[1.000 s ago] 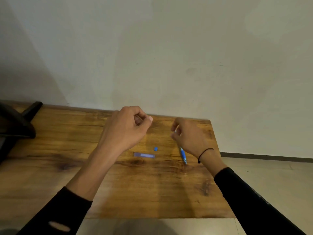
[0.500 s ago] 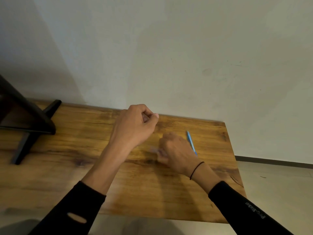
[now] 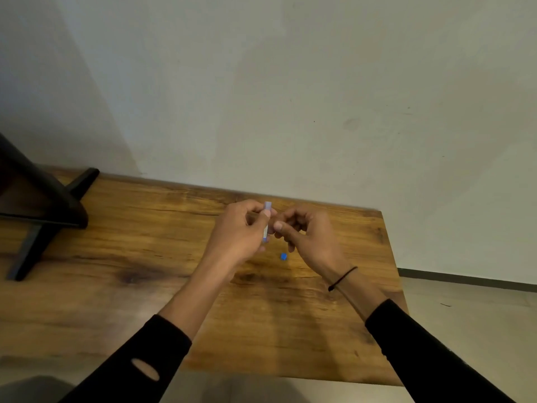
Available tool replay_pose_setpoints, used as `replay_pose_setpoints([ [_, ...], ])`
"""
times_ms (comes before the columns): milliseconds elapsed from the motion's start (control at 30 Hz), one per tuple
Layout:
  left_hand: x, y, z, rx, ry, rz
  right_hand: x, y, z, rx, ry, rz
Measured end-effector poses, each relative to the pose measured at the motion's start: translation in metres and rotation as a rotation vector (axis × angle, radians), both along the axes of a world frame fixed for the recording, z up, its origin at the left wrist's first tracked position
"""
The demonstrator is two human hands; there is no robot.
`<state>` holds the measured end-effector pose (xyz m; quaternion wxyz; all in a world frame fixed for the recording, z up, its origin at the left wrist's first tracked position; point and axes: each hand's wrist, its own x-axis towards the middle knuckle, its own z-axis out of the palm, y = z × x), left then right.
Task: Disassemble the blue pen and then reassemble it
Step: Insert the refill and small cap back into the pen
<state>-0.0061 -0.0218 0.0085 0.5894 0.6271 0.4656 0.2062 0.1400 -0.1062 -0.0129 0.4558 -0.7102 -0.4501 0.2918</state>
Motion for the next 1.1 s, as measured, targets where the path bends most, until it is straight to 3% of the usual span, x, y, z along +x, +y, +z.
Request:
replay_pose_setpoints([
  [167, -0.001, 0.000, 0.000, -0.012, -0.020, 0.062, -0.003, -0.008, -0.015, -0.365, -0.770, 0.264],
  [300, -0.001, -0.002, 0.000, -0.003, -0.001, 0.043, -0.011, -0.010, -0.024, -0.393, -0.988, 0.329],
  [400, -0.003, -0.004, 0.001, -0.002, 0.026, 0.012, -0.001, -0.008, -0.021, -0.355, -0.828, 0.246],
  [533, -0.005, -0.006, 0.002, 0.007, 0.047, -0.026, 0.017, -0.001, 0.001, -0.124, -0.334, -0.047],
  [633, -0.004, -0.011, 0.002, 0.029, 0.073, -0.070, 0.025, 0.001, 0.018, 0.056, -0.048, -0.087],
  [733, -0.001, -0.016, 0.002, 0.053, 0.103, -0.114, 0.021, 0.001, 0.021, 0.127, -0.031, -0.043],
  [1100, 0.002, -0.019, 0.003, 0.124, 0.183, -0.183, 0.023, -0.002, 0.018, 0.080, -0.145, 0.069],
])
